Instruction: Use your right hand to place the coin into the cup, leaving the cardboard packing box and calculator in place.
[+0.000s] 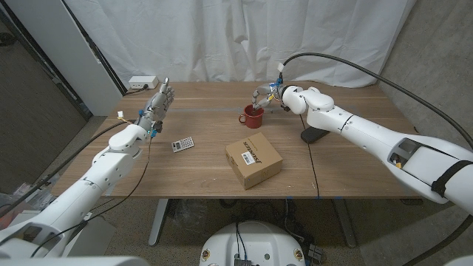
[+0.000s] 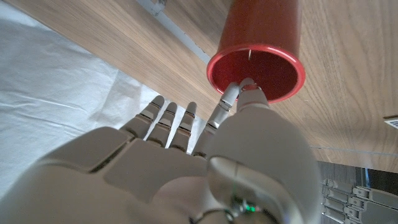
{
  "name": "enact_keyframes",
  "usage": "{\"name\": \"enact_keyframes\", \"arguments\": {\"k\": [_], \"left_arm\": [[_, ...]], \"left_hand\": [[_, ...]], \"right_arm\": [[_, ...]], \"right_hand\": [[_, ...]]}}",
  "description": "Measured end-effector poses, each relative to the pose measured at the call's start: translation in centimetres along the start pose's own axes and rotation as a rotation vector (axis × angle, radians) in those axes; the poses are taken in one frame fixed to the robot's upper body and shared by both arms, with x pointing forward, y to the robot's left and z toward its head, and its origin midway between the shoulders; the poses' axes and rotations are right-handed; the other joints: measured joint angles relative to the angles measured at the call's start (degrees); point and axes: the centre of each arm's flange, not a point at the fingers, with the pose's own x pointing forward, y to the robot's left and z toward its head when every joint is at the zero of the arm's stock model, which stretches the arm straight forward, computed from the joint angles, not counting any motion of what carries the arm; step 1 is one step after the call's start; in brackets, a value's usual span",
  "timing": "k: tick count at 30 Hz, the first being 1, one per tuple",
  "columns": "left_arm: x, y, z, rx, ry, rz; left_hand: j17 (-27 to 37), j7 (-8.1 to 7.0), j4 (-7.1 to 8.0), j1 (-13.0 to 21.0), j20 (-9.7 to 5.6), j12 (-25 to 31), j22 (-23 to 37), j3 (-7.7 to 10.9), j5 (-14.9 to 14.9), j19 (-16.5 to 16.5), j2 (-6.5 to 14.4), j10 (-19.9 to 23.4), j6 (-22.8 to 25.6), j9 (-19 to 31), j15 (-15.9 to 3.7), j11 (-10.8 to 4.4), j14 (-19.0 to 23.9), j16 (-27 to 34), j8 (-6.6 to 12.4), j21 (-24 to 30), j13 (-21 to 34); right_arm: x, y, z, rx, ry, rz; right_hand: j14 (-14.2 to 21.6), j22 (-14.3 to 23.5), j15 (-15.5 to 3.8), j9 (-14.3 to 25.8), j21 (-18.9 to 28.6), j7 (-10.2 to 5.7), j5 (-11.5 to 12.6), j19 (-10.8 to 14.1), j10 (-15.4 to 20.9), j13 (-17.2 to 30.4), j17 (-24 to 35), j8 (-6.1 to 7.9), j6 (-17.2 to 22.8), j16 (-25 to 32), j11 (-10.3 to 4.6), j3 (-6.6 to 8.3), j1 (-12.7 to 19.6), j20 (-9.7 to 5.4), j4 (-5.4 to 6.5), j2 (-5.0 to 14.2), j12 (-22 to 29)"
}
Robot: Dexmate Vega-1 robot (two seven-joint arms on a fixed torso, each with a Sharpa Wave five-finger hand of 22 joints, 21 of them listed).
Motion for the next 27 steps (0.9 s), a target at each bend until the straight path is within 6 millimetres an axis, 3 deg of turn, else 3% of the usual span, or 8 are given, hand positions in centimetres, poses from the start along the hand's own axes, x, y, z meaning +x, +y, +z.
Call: {"name": "enact_keyframes", "arguments": {"k": [12,27], "left_arm": [[0.3,0.0,-0.1,-0.002,-0.003,-0.006],[0.4,0.1,0.0,-0.002,-0.008,-0.022]], "left_hand": [[0.0,0.0,-0.22,0.0,0.0,0.0,0.0,-0.25,0.0,0.0,0.0,0.2,0.0,0.0,0.0,-0.22,0.0,0.0,0.0,0.0,0.0],[0.0,0.0,-0.22,0.0,0.0,0.0,0.0,-0.25,0.0,0.0,0.0,0.2,0.0,0.0,0.0,-0.21,0.0,0.0,0.0,0.0,0.0]], "right_arm": [[-0.3,-0.3,0.1,0.001,-0.008,0.004],[-1.0,-0.7,0.5,0.023,0.002,-0.023]], "right_hand": [[-0.6,0.0,0.61,-2.0,0.0,0.55,-0.8,-0.8,-1.4,0.0,-0.5,-4.12,-6.9,0.0,1.35,-0.47,-1.3,-0.2,0.48,-0.67,-0.6],[-0.8,0.0,0.85,-2.9,0.0,0.81,-1.4,-0.8,-1.6,0.0,-0.5,-4.97,-7.3,0.0,1.65,-0.71,-2.5,-0.2,0.72,-0.64,-0.6]]}}
